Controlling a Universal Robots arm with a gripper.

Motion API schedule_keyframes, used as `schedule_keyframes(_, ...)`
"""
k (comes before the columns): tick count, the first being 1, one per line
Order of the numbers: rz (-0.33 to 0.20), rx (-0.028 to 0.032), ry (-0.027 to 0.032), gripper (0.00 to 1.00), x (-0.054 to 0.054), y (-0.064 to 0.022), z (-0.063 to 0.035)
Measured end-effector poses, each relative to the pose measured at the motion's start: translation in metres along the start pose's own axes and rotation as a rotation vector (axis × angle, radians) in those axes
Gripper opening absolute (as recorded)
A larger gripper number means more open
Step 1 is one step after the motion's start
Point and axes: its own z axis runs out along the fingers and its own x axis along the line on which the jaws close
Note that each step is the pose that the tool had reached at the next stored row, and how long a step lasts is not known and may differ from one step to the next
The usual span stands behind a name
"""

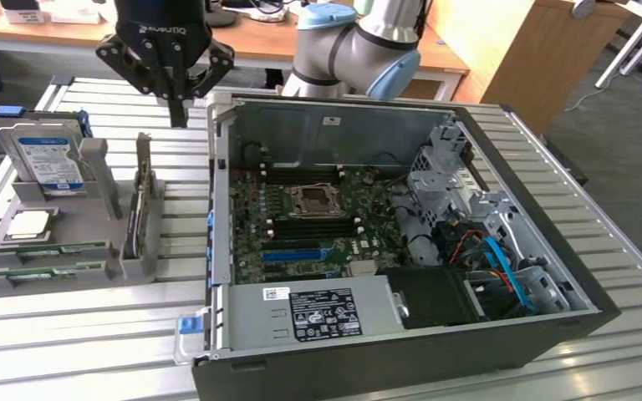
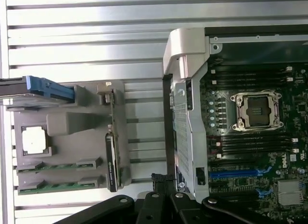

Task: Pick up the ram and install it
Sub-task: 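Reach for the ram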

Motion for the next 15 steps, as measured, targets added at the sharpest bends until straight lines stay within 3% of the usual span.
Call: schedule_keyframes(15, 0.0, 0.0, 0.0, 0.11, 0.033, -0.0025, -0.0008)
